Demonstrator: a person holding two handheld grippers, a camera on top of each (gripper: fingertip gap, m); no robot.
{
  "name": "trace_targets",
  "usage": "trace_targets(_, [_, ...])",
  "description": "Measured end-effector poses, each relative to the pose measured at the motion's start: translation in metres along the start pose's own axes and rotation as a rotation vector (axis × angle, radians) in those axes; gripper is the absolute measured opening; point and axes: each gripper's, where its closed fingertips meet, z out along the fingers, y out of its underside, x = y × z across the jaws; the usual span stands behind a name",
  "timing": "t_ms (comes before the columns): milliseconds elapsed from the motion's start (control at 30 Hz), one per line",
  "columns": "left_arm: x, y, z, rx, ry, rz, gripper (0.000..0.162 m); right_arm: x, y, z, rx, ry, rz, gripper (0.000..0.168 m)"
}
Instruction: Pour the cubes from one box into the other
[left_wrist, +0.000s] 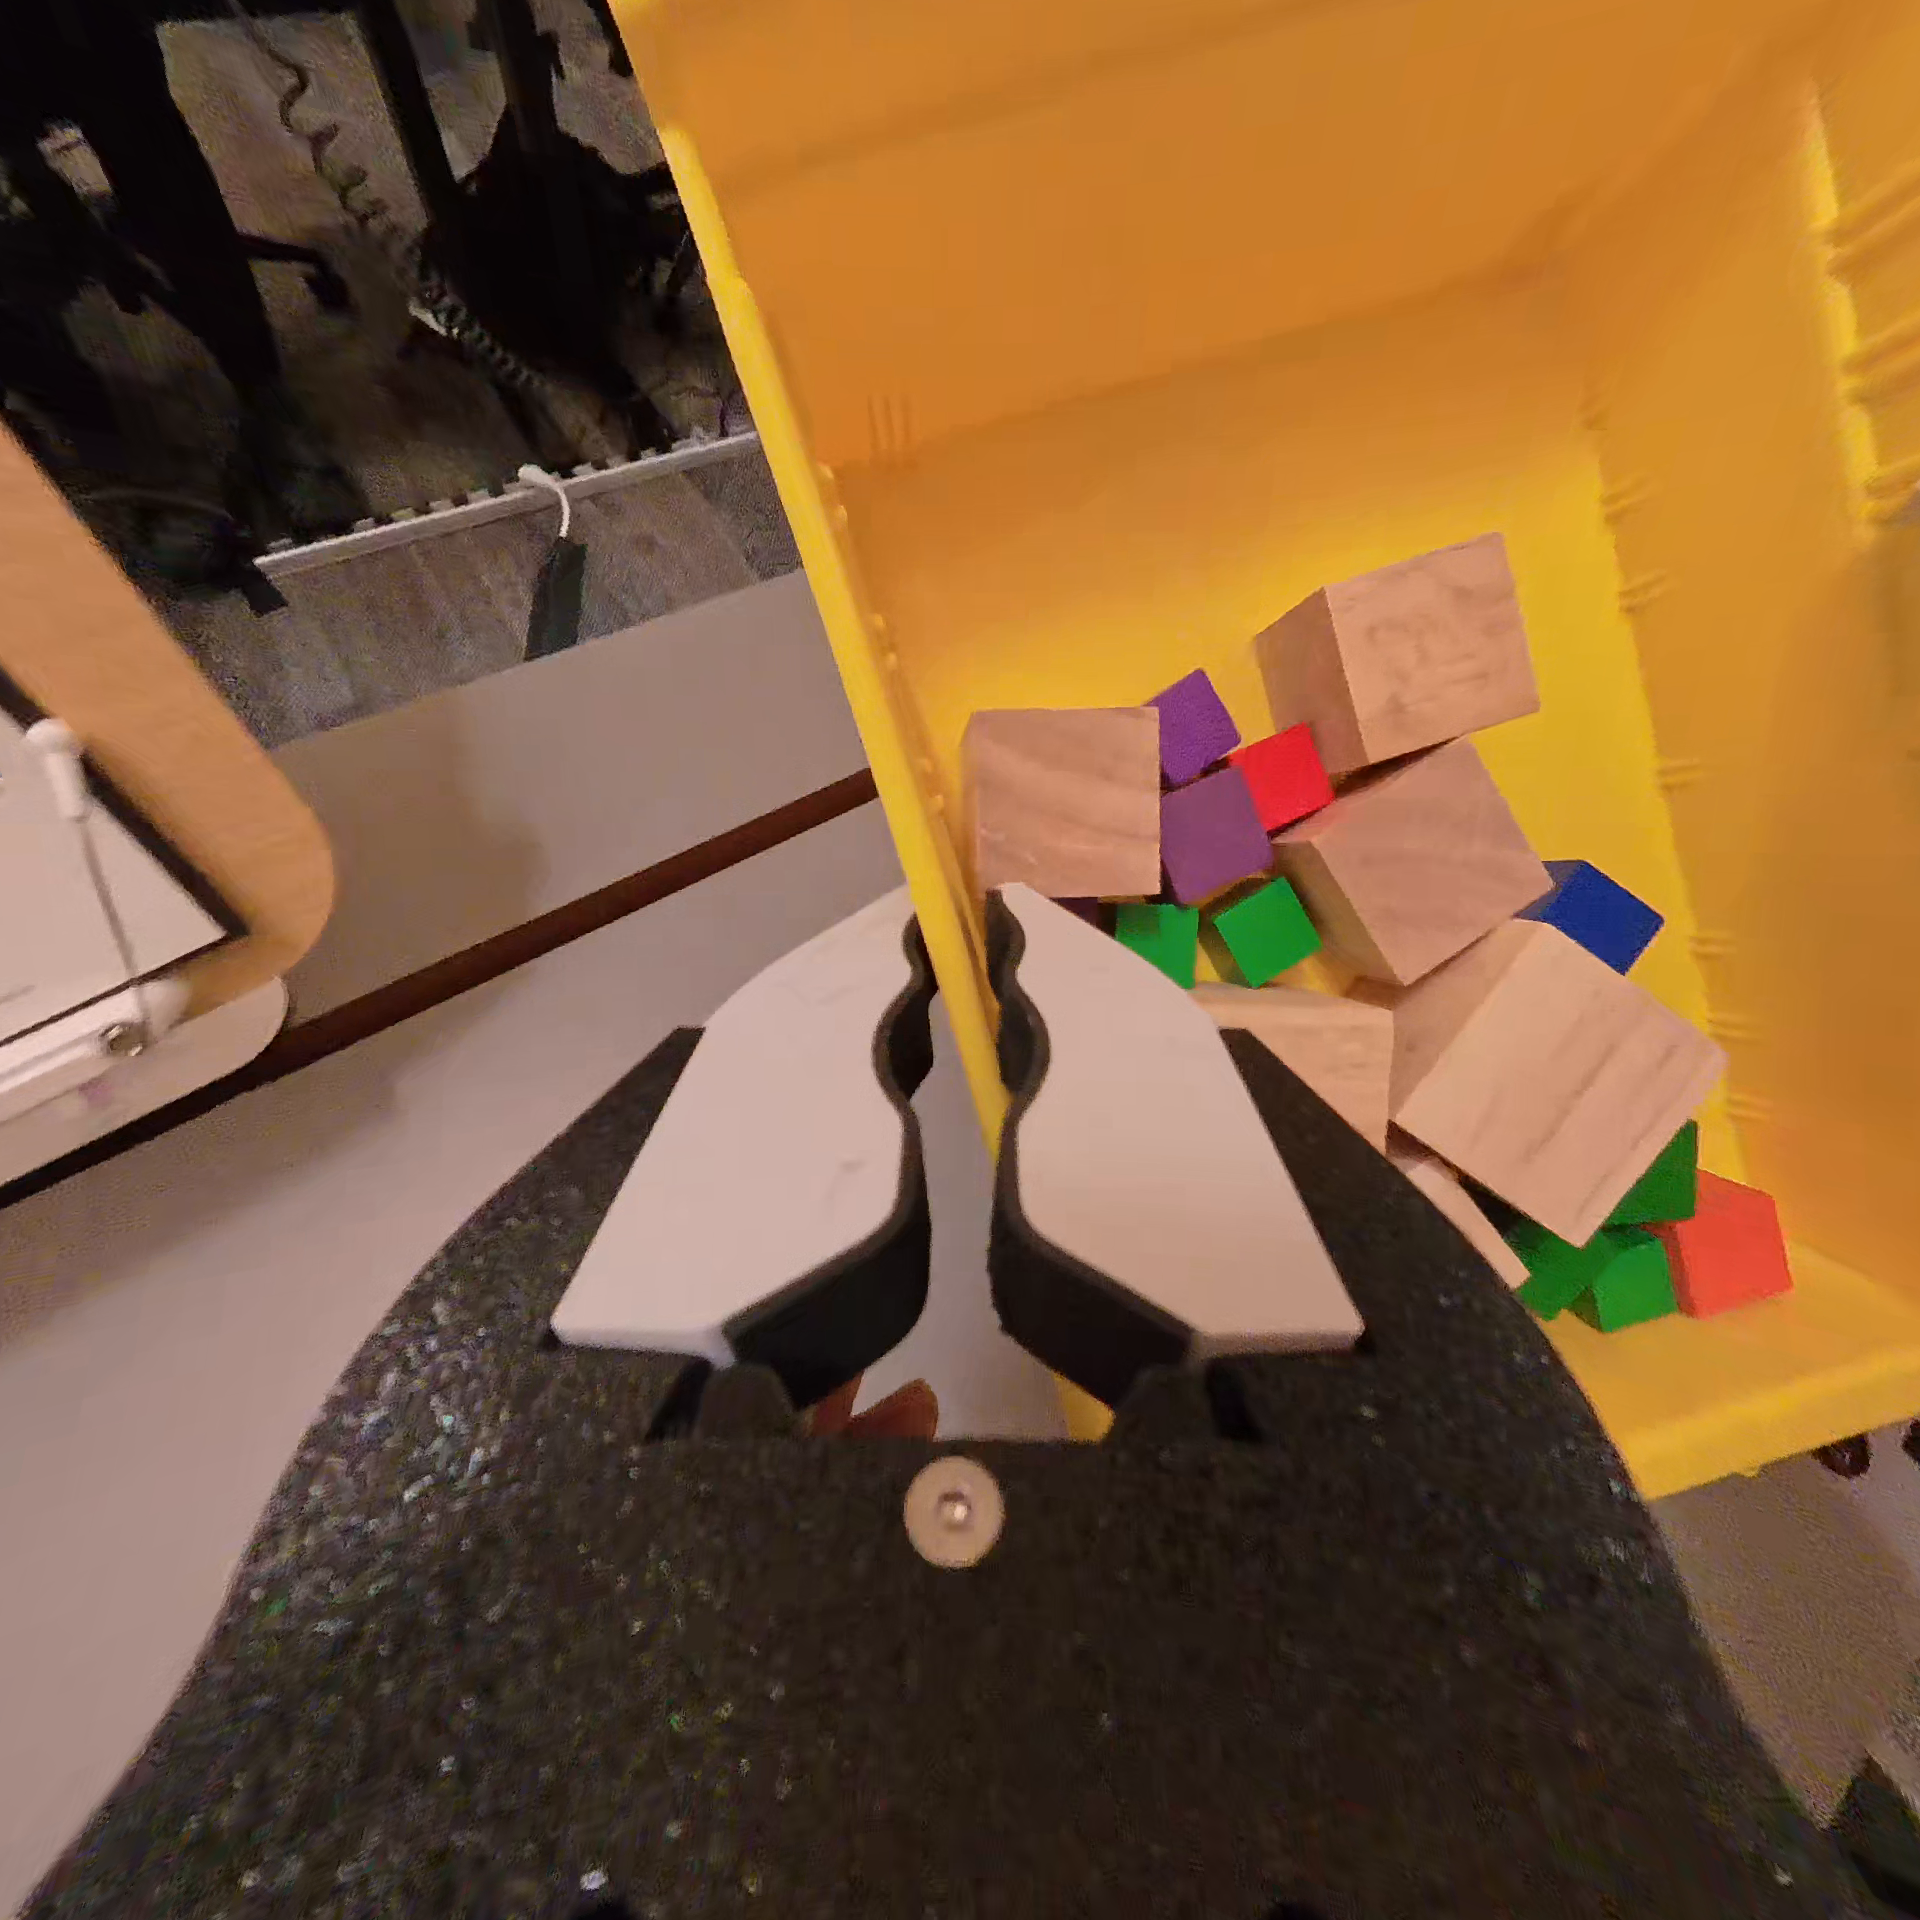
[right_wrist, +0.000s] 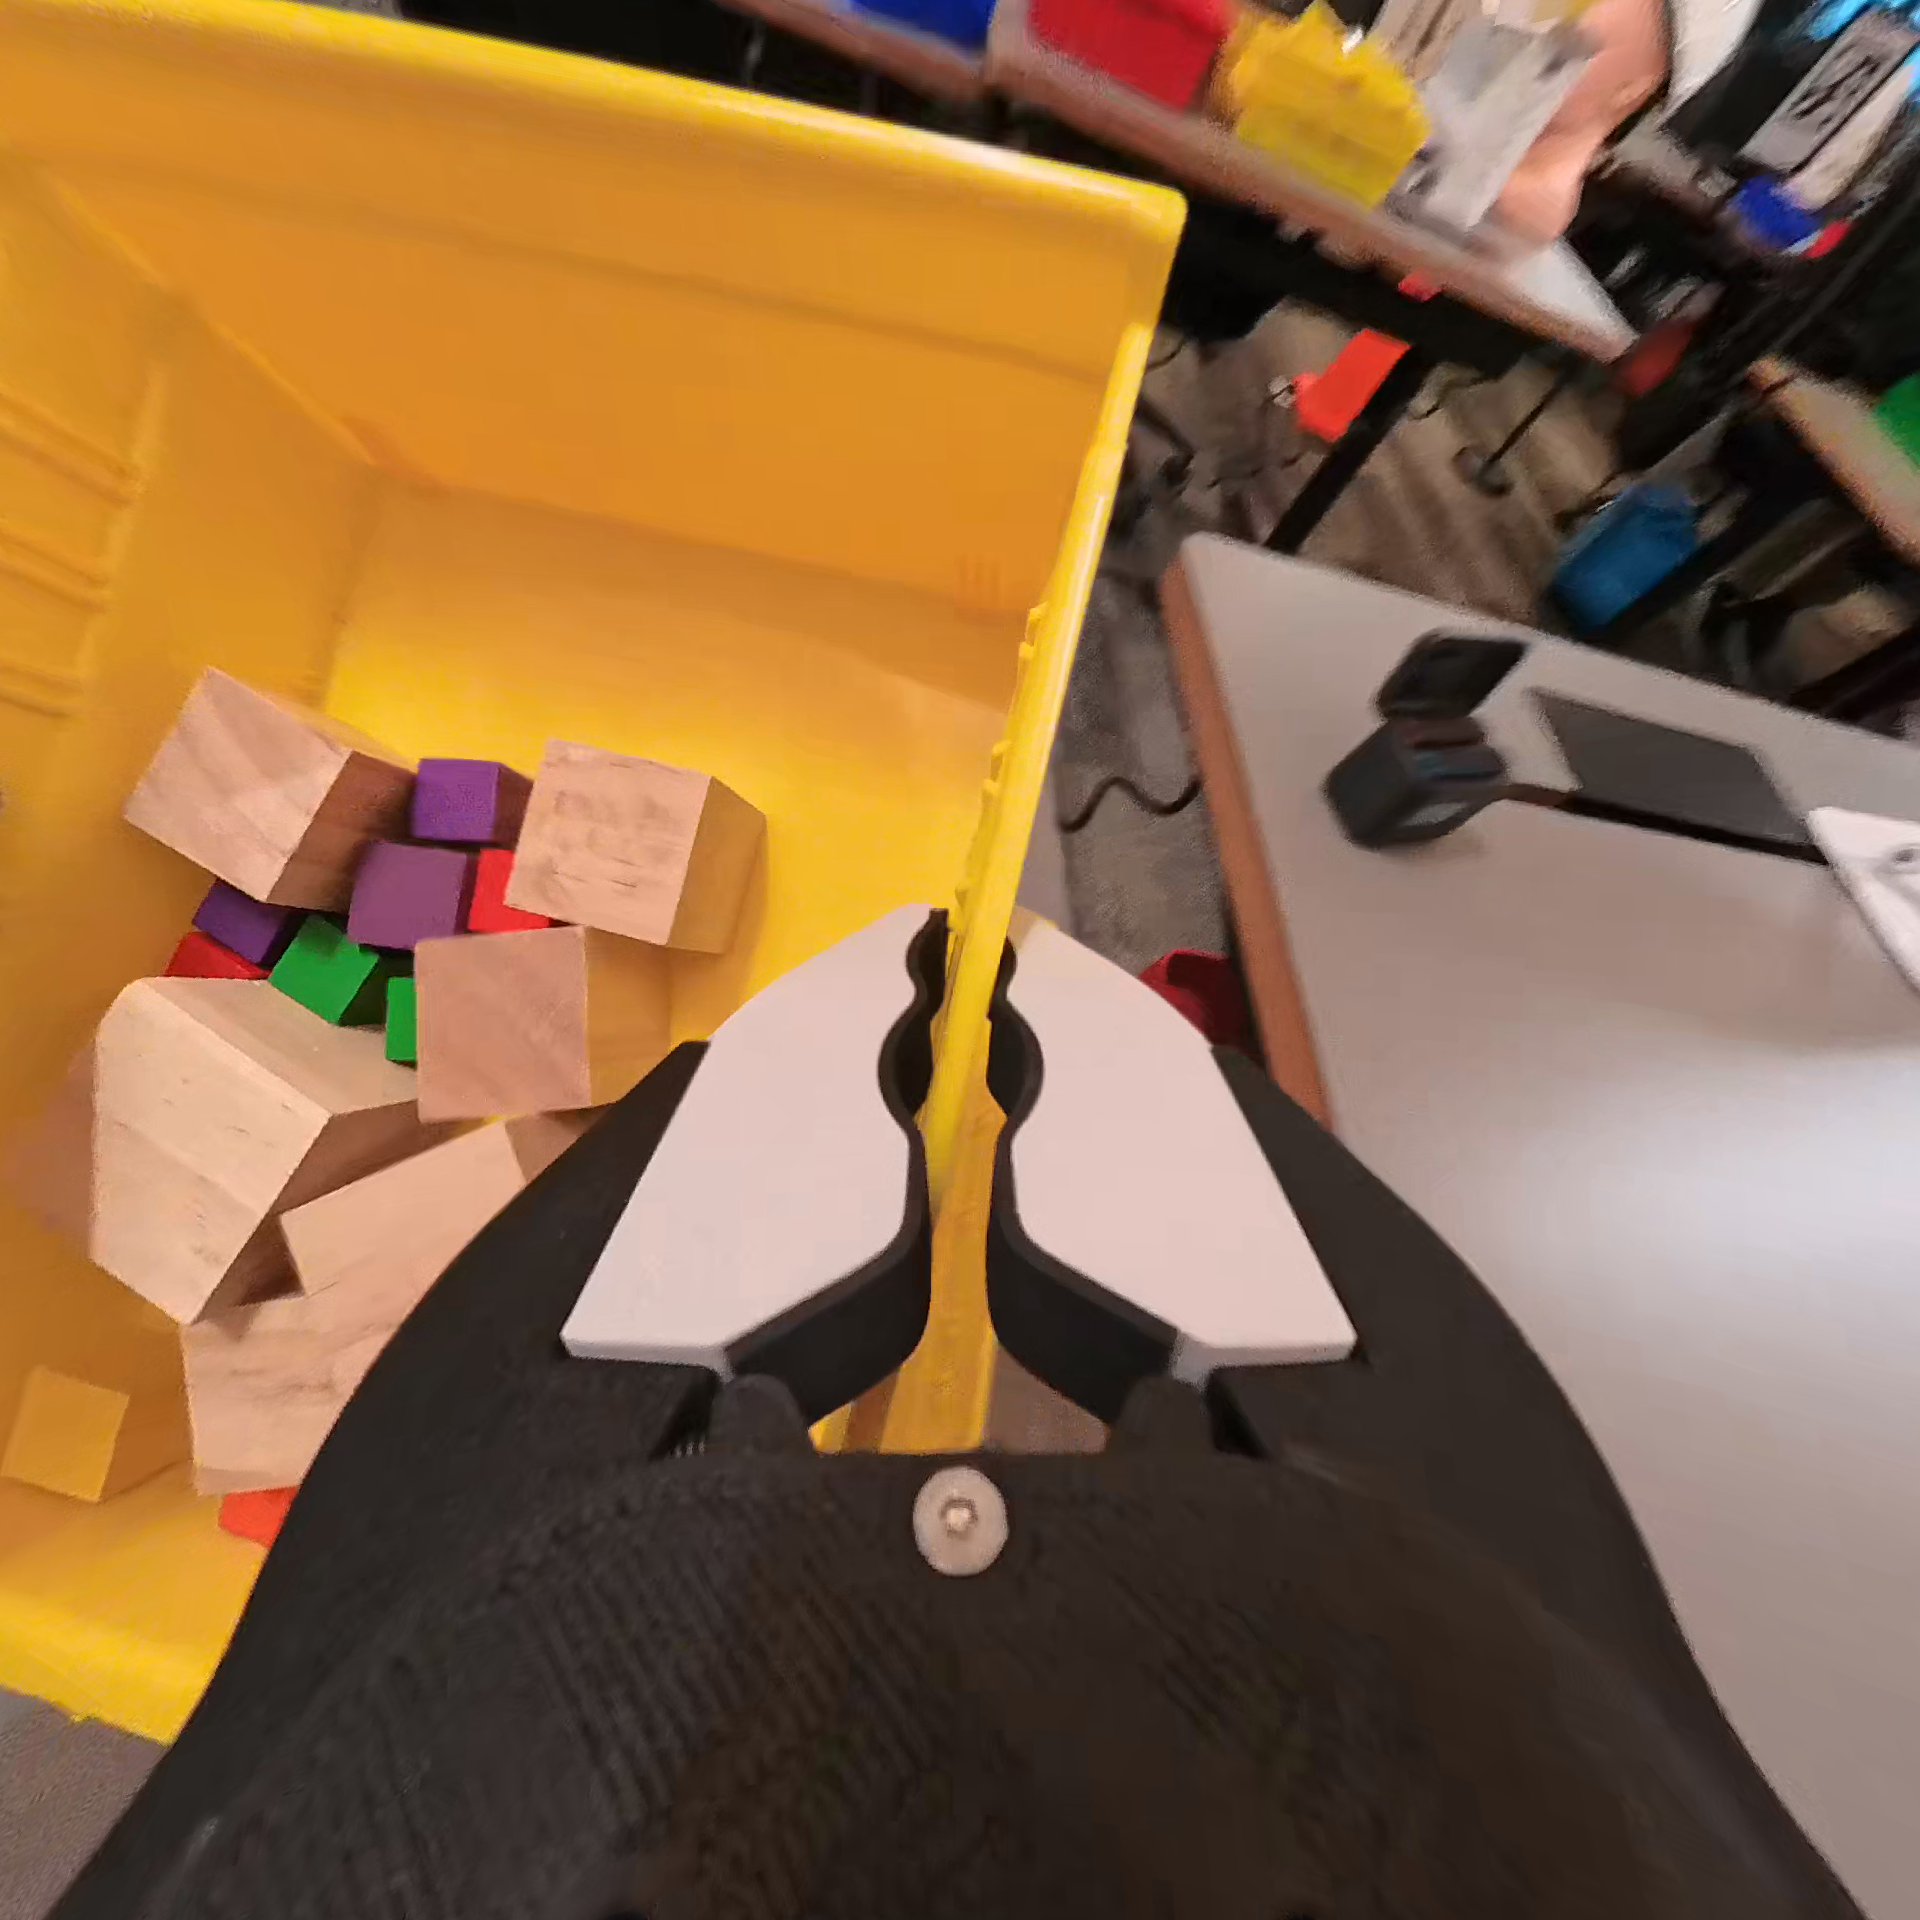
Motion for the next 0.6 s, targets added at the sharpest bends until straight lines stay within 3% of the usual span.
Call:
trace_targets(33, [0.009, -0.007, 0.010, 0.028, 0.016, -0.010, 0.006, 0.014, -0.004, 0.001, 0.036, 0.028, 0.007, 0.004])
trace_targets(233, [0.046, -0.033, 0.066, 0.181, 0.061, -0.047, 0.005, 0.070, -0.007, 0.022, 0.196, 0.086, 0.052, 0.005])
trace_targets(433, [0.048, -0.044, 0.096, 0.338, 0.025, -0.030, 0.003, 0.084, 0.004, 0.048, 0.339, 0.084, 0.099, 0.005])
trace_targets(600, [0.050, -0.041, 0.118, 0.410, 0.113, -0.044, 0.006, 0.087, -0.013, 0.050, 0.460, 0.164, -0.047, 0.005])
